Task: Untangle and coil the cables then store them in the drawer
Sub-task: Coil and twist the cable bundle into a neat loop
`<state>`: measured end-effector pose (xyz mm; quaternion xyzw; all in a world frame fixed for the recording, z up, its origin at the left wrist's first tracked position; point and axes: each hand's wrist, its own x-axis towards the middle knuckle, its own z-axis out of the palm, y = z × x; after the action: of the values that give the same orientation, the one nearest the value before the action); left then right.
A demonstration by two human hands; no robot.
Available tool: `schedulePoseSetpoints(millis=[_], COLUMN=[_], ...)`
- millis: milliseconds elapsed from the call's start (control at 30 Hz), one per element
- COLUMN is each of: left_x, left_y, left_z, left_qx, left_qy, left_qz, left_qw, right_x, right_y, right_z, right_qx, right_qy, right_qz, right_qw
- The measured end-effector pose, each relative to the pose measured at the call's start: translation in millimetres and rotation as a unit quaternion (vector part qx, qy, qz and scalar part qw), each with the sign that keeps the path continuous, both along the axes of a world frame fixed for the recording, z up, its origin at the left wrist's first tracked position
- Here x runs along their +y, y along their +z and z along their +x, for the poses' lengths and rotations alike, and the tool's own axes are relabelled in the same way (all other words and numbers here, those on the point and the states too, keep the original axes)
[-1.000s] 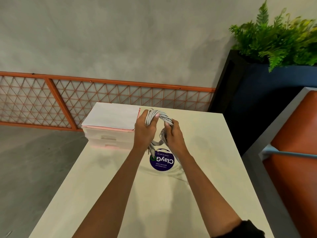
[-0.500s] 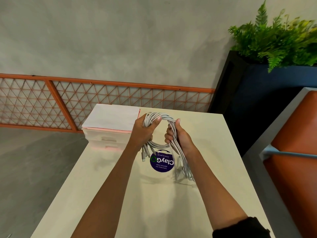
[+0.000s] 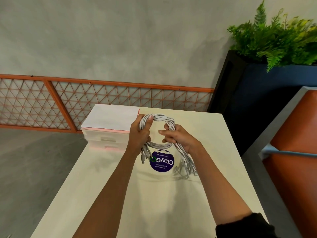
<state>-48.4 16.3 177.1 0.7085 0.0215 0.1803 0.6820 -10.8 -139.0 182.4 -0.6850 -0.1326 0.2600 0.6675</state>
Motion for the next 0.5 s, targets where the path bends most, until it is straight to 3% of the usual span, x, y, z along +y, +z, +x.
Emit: schedulePoseSetpoints(millis=[133, 267, 500], left_x=[0.5, 5.7, 30.6], left_y=[2.8, 17.6, 26.8], left_z=[-5.1, -7.0, -3.4], left_qx=[0.065, 0.157, 0.185], left_qy=[-0.147, -0.282, -0.394], left_qz=[-0.14, -0.269, -0.104], left_qw=[0.977, 0.908, 0.894], right_x=[-6.6, -14.4, -23.8], right_y=[8.0, 8.9, 18.3], right_z=[3.3, 6.9, 9.6], right_qx=[0.031, 0.048, 0.018], right_qy=[-0.015, -0.04, -0.057], right_qz=[0.035, 0.03, -0.049], right_qw=[0.999, 0.998, 0.997])
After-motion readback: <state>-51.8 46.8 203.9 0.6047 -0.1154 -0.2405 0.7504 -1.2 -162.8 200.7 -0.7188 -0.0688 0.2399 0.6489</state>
